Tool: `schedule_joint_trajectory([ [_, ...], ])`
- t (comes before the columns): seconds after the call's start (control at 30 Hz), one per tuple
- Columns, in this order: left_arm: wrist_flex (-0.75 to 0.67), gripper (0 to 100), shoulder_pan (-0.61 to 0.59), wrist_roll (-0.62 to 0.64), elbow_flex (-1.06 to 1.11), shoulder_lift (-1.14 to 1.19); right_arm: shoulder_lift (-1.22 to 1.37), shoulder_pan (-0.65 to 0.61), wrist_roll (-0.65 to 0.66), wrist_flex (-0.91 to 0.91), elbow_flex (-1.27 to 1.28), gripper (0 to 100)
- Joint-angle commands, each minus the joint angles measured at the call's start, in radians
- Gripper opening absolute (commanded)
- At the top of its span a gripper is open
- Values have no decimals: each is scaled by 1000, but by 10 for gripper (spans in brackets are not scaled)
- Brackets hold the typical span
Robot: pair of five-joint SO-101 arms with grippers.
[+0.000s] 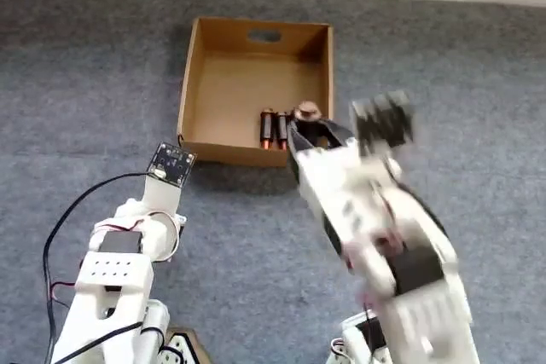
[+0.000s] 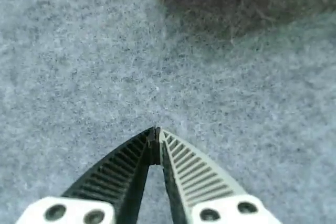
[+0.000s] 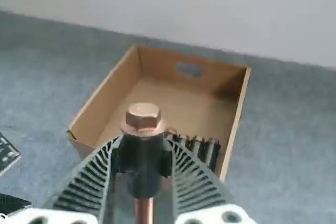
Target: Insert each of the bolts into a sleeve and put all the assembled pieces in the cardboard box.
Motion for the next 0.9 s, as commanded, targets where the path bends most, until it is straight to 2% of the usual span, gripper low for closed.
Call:
schedule_joint_trajectory([
  [0.0,-14,9,-58,-5,-7,-10,305,-1,-152,-38,-191,9],
  [0.2,-68,8,-206,221,-5,-10,722,-5,-143,-81,-446,9],
  [0.3,-101,8,-229,295,-1,-4,874,-5,-147,-81,-576,9],
  [0.87,-103,8,-226,307,-1,-2,1426,-94,-150,-137,-978,9],
])
